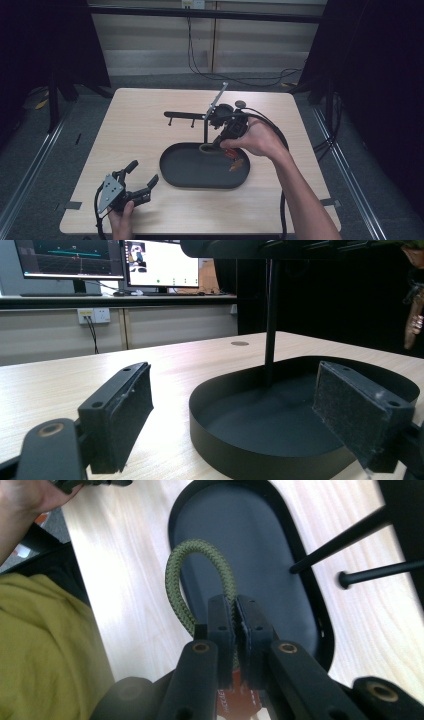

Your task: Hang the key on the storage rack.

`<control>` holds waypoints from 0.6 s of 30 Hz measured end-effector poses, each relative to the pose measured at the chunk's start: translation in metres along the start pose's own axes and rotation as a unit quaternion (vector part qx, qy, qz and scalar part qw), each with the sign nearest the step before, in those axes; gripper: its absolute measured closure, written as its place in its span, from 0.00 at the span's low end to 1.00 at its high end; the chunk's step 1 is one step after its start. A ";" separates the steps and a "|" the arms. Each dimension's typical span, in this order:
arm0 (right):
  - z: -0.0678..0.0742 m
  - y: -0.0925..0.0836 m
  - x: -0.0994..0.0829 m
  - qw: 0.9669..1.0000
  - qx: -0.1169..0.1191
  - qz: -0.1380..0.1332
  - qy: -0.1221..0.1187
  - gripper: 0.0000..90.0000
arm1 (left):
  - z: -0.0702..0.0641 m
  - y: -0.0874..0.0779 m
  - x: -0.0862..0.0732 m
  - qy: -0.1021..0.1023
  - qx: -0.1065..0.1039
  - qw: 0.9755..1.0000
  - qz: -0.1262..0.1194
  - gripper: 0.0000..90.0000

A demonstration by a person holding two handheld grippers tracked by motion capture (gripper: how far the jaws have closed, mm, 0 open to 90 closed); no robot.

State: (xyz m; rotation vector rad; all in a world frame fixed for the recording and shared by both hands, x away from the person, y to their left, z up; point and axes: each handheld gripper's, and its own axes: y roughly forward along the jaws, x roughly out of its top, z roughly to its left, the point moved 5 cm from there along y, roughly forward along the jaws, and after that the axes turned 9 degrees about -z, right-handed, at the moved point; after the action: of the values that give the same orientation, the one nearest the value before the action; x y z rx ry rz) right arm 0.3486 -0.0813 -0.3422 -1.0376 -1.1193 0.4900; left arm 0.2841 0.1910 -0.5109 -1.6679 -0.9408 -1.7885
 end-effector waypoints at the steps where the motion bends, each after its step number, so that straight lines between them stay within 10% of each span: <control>1: -0.002 0.000 0.001 1.000 -0.001 0.000 0.000 0.95 | 0.000 0.000 0.000 0.001 0.001 1.000 0.000 0.17; 18: -0.029 -0.004 0.027 0.999 -0.027 0.001 0.017 0.95 | 0.000 0.000 0.000 0.000 0.000 1.000 0.000 0.17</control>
State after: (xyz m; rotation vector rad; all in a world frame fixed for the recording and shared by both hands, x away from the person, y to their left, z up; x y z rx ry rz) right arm 0.3852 -0.0749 -0.3278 -1.0909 -1.1062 0.4435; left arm 0.2841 0.1909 -0.5109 -1.6685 -0.9402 -1.7887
